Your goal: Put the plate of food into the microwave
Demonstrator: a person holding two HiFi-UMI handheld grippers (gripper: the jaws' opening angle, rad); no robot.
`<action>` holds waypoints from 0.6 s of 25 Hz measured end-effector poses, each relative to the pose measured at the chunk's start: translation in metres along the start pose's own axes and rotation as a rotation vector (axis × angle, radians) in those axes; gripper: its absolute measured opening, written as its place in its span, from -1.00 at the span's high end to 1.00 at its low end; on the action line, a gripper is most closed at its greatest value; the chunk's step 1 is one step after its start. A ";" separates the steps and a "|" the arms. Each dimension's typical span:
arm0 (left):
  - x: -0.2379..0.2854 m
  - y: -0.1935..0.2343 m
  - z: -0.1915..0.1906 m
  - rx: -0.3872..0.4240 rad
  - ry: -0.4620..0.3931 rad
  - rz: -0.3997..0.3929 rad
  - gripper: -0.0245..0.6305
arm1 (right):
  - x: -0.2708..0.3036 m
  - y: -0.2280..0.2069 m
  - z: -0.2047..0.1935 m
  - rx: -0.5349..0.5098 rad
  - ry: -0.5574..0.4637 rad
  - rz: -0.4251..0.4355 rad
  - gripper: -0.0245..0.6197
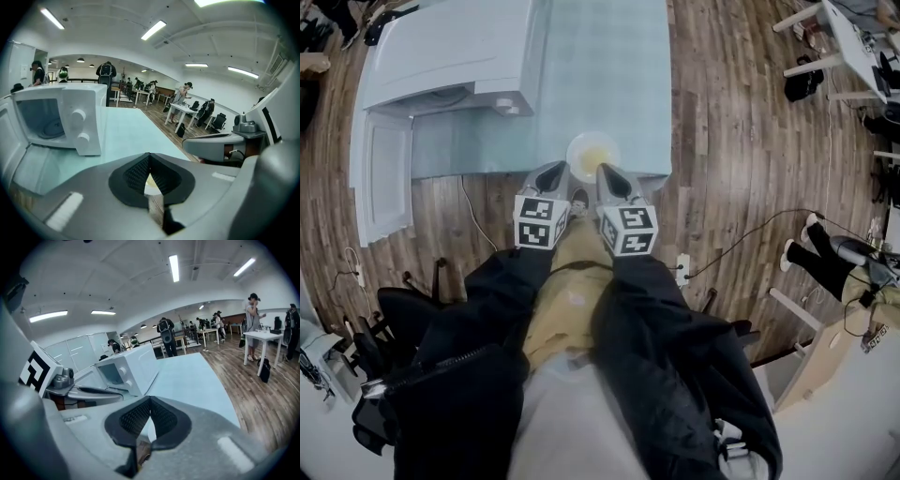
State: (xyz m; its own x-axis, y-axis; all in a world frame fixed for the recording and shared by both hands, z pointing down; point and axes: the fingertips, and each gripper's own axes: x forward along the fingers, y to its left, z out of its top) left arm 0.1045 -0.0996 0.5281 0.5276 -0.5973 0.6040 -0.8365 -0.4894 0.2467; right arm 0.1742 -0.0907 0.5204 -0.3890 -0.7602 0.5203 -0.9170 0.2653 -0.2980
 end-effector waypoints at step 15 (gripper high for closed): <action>0.032 0.014 -0.082 -0.006 0.228 -0.109 0.92 | 0.036 -0.019 -0.122 0.204 0.272 -0.084 0.92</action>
State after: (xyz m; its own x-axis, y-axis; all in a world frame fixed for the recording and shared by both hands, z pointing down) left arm 0.0974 -0.0737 0.6135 0.5682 -0.3820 0.7288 -0.7777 -0.5388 0.3239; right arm 0.1669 -0.0507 0.6428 -0.3478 -0.5812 0.7357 -0.9208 0.0641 -0.3847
